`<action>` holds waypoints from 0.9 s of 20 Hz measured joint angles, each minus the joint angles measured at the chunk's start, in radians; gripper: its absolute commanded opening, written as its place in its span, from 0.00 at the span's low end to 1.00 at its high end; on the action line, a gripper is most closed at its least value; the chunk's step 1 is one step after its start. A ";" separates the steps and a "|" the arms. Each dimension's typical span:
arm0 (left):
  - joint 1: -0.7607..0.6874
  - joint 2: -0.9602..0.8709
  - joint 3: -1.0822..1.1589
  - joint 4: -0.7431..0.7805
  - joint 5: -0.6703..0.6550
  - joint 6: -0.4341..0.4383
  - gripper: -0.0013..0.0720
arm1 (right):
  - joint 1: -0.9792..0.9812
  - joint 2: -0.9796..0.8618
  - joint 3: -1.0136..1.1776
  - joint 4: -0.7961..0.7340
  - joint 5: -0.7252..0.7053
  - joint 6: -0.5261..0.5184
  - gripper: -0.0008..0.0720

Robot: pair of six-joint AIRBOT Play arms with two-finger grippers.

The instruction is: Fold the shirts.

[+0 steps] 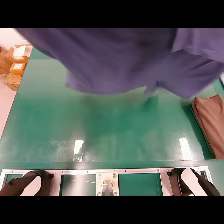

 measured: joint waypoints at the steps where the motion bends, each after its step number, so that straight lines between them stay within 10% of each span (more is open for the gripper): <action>1: 0.000 0.011 0.042 0.002 0.006 -0.001 0.05 | -0.014 0.027 0.034 -0.013 -0.023 0.002 0.03; 11: 0.000 0.008 -0.170 0.224 0.030 -0.041 0.05 | 0.035 0.060 -0.168 -0.130 -0.109 -0.011 0.03; 18: -0.002 -0.394 -0.399 0.136 0.133 0.082 0.05 | 0.251 -0.284 -0.451 -0.146 -0.313 -0.113 0.03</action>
